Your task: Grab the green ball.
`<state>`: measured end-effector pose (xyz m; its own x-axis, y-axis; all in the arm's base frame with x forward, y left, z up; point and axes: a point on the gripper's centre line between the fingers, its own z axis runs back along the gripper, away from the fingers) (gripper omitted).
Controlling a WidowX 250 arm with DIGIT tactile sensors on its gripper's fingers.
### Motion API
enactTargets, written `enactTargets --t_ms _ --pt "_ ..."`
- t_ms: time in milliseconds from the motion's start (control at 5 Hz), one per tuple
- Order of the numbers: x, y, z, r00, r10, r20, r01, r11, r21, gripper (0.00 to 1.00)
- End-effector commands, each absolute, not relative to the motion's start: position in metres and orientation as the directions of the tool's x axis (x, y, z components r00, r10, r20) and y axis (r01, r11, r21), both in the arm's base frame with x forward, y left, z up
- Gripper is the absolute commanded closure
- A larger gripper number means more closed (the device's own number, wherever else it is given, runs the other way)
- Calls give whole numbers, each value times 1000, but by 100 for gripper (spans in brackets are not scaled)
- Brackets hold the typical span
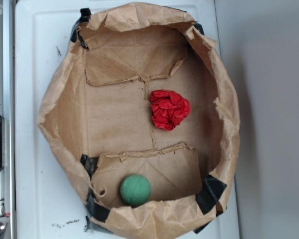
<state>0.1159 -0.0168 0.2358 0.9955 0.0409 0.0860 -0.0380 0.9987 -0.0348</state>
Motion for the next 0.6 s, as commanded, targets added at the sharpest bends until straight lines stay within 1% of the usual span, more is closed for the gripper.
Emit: enactTargets --t_ms 0,200,400 --pt "116 -17 236 995 41 86 -38 999 -35 0" --pt "155 -18 230 996 9 90 -2 997 -78 0" --pt "189 -15 221 995 61 84 -55 995 -82 0"
